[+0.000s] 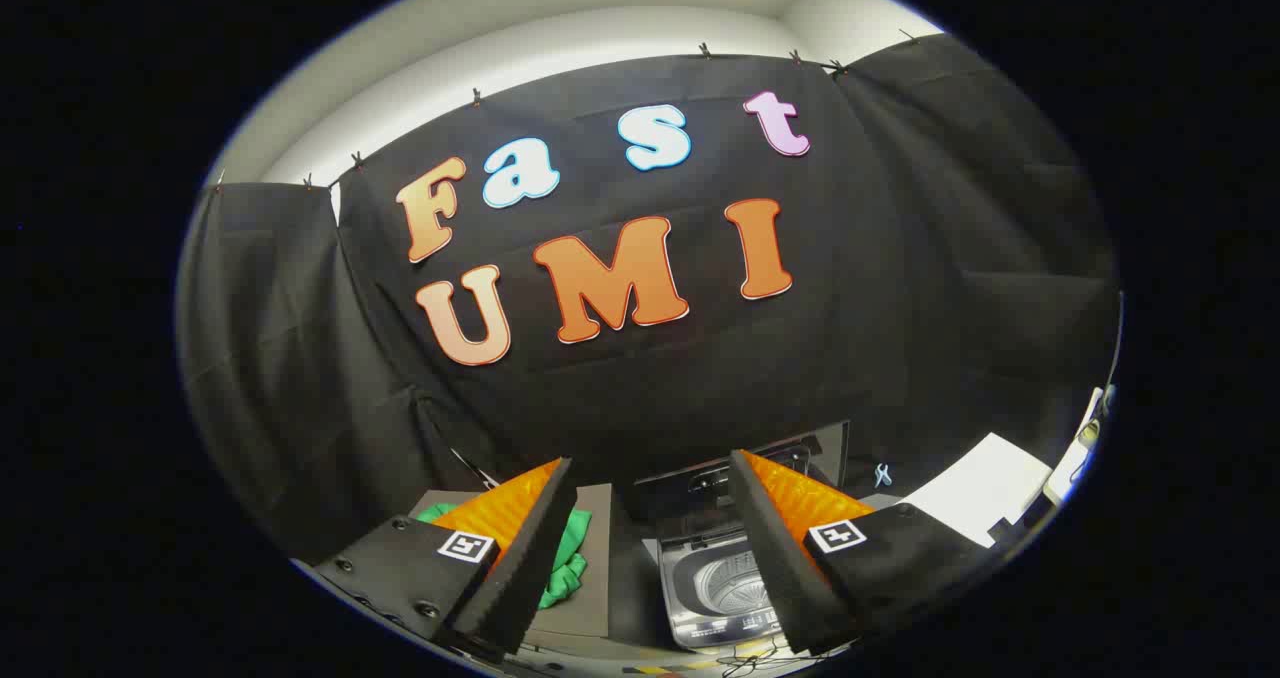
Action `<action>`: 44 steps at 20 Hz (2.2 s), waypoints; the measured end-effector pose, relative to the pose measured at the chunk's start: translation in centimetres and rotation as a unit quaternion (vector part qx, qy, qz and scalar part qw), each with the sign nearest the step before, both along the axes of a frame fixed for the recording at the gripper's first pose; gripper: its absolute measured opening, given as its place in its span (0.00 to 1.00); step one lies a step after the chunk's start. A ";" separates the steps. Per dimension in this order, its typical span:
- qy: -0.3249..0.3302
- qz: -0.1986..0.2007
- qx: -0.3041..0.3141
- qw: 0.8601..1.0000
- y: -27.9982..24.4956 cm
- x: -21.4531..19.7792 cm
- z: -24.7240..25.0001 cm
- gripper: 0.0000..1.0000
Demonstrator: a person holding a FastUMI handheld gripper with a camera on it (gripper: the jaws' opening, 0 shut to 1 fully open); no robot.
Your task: Put the clothes into the washing machine and then close the washing machine lid.
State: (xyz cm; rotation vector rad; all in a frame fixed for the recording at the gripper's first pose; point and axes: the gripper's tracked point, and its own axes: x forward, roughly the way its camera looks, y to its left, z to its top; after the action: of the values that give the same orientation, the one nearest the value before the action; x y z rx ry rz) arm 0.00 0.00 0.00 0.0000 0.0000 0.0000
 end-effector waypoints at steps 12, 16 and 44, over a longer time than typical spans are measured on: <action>-0.028 -0.035 -0.012 0.999 -1.3 -3.4 0.2 0.98; -0.024 -0.035 -0.011 0.999 -0.4 -2.8 -0.3 0.98; 0.231 0.054 -0.104 0.966 22.2 11.2 -23.8 0.99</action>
State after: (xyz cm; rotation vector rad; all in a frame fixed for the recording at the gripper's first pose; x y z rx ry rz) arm 11.22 22.16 -23.81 -0.2102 0.4678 0.1091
